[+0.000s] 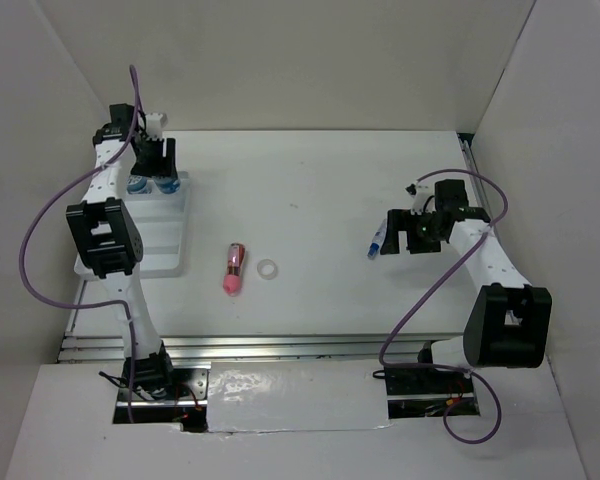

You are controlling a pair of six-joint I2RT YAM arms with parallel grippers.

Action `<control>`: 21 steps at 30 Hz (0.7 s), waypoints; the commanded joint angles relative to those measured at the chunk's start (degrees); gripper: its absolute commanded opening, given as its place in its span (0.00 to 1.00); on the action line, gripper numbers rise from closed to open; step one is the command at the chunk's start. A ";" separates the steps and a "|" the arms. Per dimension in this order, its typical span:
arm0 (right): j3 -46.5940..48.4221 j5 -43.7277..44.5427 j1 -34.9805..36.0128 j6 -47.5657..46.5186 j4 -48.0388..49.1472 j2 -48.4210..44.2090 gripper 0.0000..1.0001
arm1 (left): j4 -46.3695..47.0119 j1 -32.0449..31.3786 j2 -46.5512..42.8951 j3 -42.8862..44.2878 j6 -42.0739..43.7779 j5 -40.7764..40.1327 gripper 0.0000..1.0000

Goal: Sort the stationery into containers
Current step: Place the stationery in the storage box.

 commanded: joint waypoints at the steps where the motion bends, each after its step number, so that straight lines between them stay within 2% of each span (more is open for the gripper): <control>1: -0.66 0.32 0.78 -0.38 2.13 -1.46 1.00 | 3.49 0.14 0.98 4.48 -0.74 -0.13 0.33; 21: -1.09 0.93 1.66 -0.12 2.65 -0.85 1.00 | 7.70 0.05 5.46 3.61 -0.13 -2.15 0.36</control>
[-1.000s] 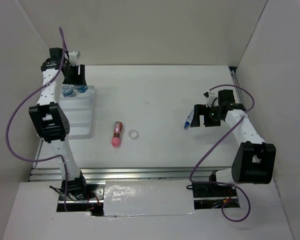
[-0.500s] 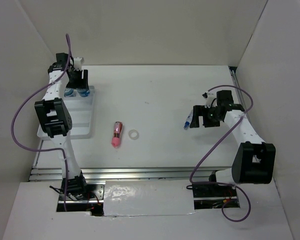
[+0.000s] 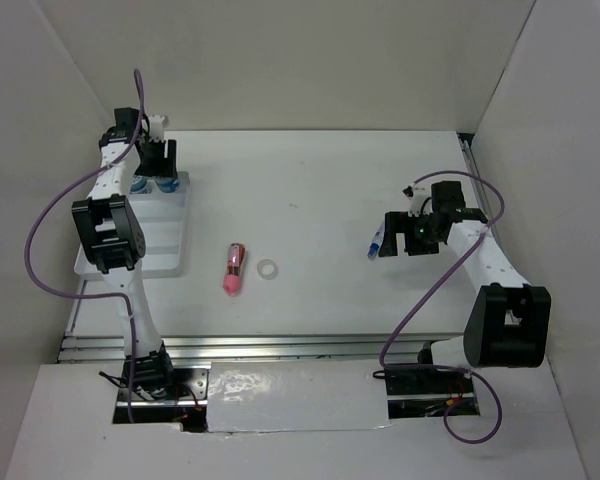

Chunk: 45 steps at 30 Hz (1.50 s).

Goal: Sort the stationery into containers
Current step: Place the stationery in the storage box, then pick up the stationery from the center of the board.

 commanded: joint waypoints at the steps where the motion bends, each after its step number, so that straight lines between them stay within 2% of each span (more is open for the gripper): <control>1: -0.35 0.48 0.55 -0.16 2.37 -0.93 1.00 | 3.64 -0.04 1.31 1.97 -0.41 0.01 0.38; 7: -1.06 0.48 0.55 -0.07 2.63 -1.29 1.00 | 4.26 -0.04 2.19 2.23 -0.41 0.02 0.44; 10: -0.79 1.09 0.55 -0.07 2.46 -1.02 1.00 | 3.56 -0.04 2.72 2.23 -0.24 -0.16 0.51; 11: -0.71 1.27 0.63 -0.07 2.46 -1.02 1.00 | 3.47 -0.04 2.63 2.06 -0.24 -0.33 0.55; 13: -0.18 2.06 0.55 0.10 2.28 -0.67 1.00 | 3.38 -0.04 2.37 1.36 -0.32 -0.86 0.70; 15: 0.26 2.67 0.55 0.45 2.11 -0.41 1.00 | 3.20 -0.30 2.19 0.91 -0.06 -1.30 0.80; 17: 0.88 4.07 0.55 1.86 2.19 0.12 1.00 | 2.77 -0.47 1.58 0.74 0.38 -1.57 0.99; 26: 2.02 10.58 0.46 6.87 3.69 2.31 1.00 | 3.37 -1.44 -4.83 -0.58 -1.02 1.06 0.99; 38: 8.51 11.63 2.13 11.18 7.47 13.81 0.89 | 8.47 -2.67 -25.30 -20.25 -2.61 7.39 0.99; 43: 13.70 13.04 2.39 12.49 6.94 21.72 0.87 | 8.48 -2.59 -29.44 -24.48 -1.82 8.27 0.99; 45: 16.51 14.09 4.59 12.67 6.24 24.02 0.85 | 8.39 -2.41 -30.93 -25.98 -1.91 8.97 0.99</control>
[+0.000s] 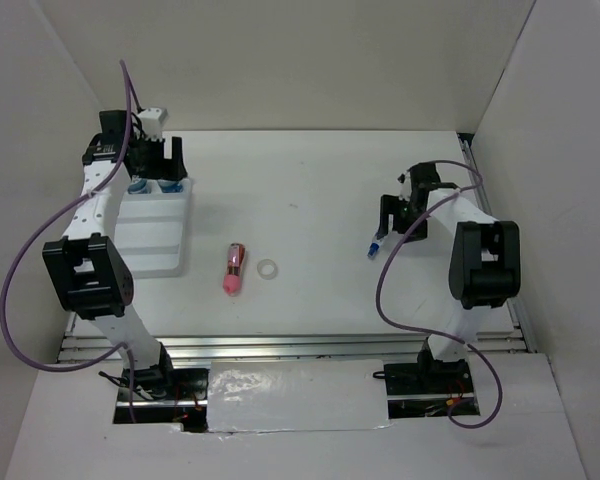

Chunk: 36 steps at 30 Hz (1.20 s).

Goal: Sort the stationery into containers
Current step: Pick up the stationery from the center of the board.

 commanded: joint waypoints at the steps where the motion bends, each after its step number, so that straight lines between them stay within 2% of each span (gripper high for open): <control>1: 6.02 2.14 2.49 1.48 0.91 4.87 0.83 | 0.89 0.36 -3.25 -2.15 -0.57 2.57 0.99; 4: 8.67 3.20 3.72 1.13 -0.85 9.09 0.79 | 0.72 0.89 -4.74 -2.95 -0.93 3.98 0.99; 5: 10.24 3.63 4.51 0.96 -1.46 9.81 0.70 | 0.63 1.07 -5.27 -3.21 -0.93 4.07 0.99; 12: 17.37 5.05 8.37 -3.26 -6.56 15.08 0.60 | 1.15 1.95 -8.08 -6.38 1.18 6.61 0.99; 17: 19.22 0.66 10.14 -9.50 -9.47 16.50 0.50 | 5.18 3.88 -14.39 -13.84 7.41 18.91 0.97; 20: 19.57 -2.06 11.80 -12.49 -10.87 16.67 0.40 | 7.99 3.53 -20.38 -20.69 13.30 25.06 0.96; 23: 20.54 -4.00 14.09 -14.77 -13.24 17.28 0.32 | 8.54 0.64 -26.79 -26.84 20.15 26.48 0.96; 24: 21.15 -4.44 15.22 -15.73 -14.38 17.98 0.27 | 7.41 -1.54 -29.50 -29.12 24.52 26.05 0.96; 29: 23.26 -5.67 18.57 -16.80 -16.85 19.13 0.09 | 4.76 -8.68 -36.73 -34.93 35.18 21.75 0.96; 30: 24.05 -7.16 19.01 -16.80 -17.72 19.13 0.05 | 4.15 -13.04 -37.70 -36.60 38.24 21.13 0.96; 36: 28.09 -20.67 22.09 -16.80 -22.82 18.96 0.00 | 5.10 -26.07 -45.43 -44.07 46.97 14.98 0.96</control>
